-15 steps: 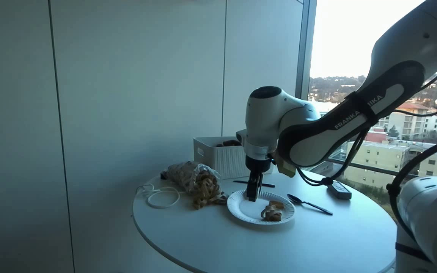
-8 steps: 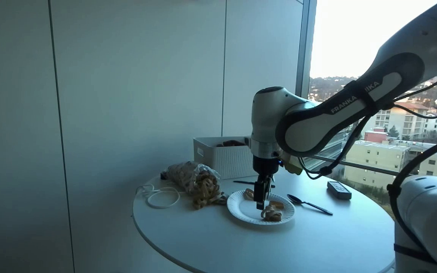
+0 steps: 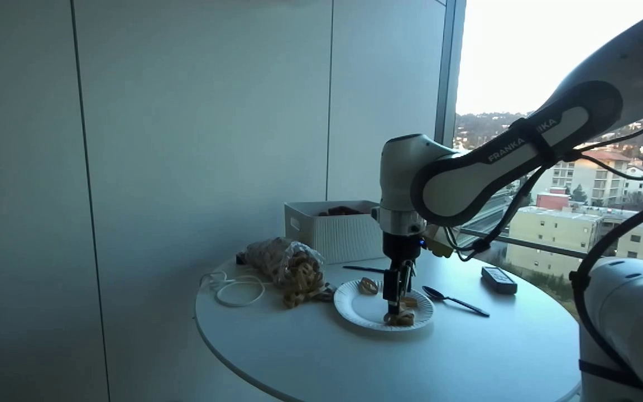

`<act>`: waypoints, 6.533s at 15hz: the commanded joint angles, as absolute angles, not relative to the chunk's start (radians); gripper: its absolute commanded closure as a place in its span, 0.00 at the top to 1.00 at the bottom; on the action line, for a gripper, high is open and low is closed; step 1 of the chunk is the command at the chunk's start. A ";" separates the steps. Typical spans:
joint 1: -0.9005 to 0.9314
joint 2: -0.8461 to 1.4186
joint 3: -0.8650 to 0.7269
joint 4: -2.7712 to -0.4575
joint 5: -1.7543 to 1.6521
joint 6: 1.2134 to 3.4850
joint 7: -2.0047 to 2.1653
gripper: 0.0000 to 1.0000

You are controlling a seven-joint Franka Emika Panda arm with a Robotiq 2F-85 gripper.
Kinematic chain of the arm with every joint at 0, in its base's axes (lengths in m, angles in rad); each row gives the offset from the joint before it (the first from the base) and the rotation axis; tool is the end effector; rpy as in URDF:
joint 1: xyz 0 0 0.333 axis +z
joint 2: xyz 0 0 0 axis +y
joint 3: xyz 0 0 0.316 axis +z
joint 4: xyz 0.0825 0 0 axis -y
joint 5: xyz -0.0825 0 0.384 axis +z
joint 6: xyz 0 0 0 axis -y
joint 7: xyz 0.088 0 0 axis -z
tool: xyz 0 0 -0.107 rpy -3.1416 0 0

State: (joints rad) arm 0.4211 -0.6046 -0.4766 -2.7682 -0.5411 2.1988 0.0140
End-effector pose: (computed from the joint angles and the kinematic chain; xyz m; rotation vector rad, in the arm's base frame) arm 0.3506 -0.0216 0.3691 2.9299 0.4814 0.0399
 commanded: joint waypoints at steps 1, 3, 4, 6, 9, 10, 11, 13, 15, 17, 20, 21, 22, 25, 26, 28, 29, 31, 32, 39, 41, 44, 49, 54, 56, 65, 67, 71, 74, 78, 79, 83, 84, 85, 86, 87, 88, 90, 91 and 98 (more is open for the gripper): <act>0.479 -0.583 -0.528 -2.769 -0.540 2.221 0.015 1.00; 0.499 -0.573 -0.558 -2.769 -0.536 2.215 0.012 1.00; 0.506 -0.569 -0.573 -2.769 -0.530 2.211 0.015 1.00; 0.517 -0.562 -0.596 -2.769 -0.531 2.204 0.028 1.00; 0.541 -0.569 -0.633 -2.769 -0.529 2.210 0.016 0.75; 0.548 -0.571 -0.642 -2.769 -0.530 2.210 0.017 0.73; 0.557 -0.575 -0.649 -2.767 -0.533 2.209 0.019 0.68; 0.576 -0.578 -0.664 -2.765 -0.535 2.212 0.021 0.55; 0.592 -0.581 -0.676 -2.761 -0.538 2.211 0.022 0.41; 0.603 -0.585 -0.683 -2.754 -0.542 2.209 0.025 0.26; 0.615 -0.596 -0.685 -2.751 -0.555 2.206 0.039 0.08; 0.616 -0.602 -0.679 -2.751 -0.566 2.206 0.050 0.06; 0.616 -0.612 -0.670 -2.751 -0.581 2.205 0.064 0.04; 0.599 -0.677 -0.635 -2.751 -0.672 2.208 0.141 0.08; 0.601 -0.707 -0.624 -2.750 -0.714 2.206 0.162 0.08; 0.626 -0.769 -0.617 -2.746 -0.783 2.202 0.171 0.08; 0.645 -0.798 -0.619 -2.744 -0.809 2.205 0.157 0.08; 0.687 -0.843 -0.622 -2.749 -0.850 2.220 0.134 0.08; 0.719 -0.851 -0.631 -2.745 -0.871 2.227 0.117 0.08; 0.934 -0.803 -0.772 -2.755 -1.040 2.410 0.022 0.08; 0.961 -0.770 -0.816 -2.761 -1.147 2.500 0.018 0.08; 0.944 -0.704 -0.845 -2.762 -1.357 2.621 0.083 0.08; 0.862 -0.535 -0.830 -2.691 -1.534 2.786 0.185 0.08; 0.901 -0.446 -0.822 -2.586 -1.717 2.728 0.364 0.08; 0.925 -0.413 -0.831 -2.566 -1.684 2.736 0.339 0.10; 0.945 -0.350 -0.818 -2.529 -1.645 2.673 0.371 0.71; 0.934 -0.396 -0.789 -2.550 -1.659 2.622 0.380 0.87; 0.646 -0.427 -0.501 -2.619 -1.469 2.628 0.341 1.00; 0.426 -0.496 -0.302 -2.696 -1.239 2.606 0.275 1.00; 0.228 -0.538 -0.163 -2.741 -1.029 2.619 0.234 1.00; 0.202 -0.534 -0.155 -2.745 -0.977 2.632 0.212 1.00; 0.269 -0.501 -0.250 -2.746 -0.750 2.677 0.075 1.00; 0.276 -0.497 -0.262 -2.750 -0.703 2.695 0.046 1.00; 0.279 -0.492 -0.270 -2.750 -0.693 2.704 0.046 1.00; 0.291 -0.486 -0.282 -2.746 -0.674 2.700 0.038 1.00; 0.195 -0.462 -0.190 -2.747 -0.587 2.731 -0.014 1.00; 0.193 -0.452 -0.188 -2.744 -0.543 2.733 -0.031 1.00; 0.151 -0.418 -0.154 -2.731 -0.462 2.743 -0.073 1.00; 0.137 -0.408 -0.139 -2.728 -0.424 2.745 -0.097 1.00; 0.052 -0.311 -0.084 -2.689 -0.297 2.796 -0.122 1.00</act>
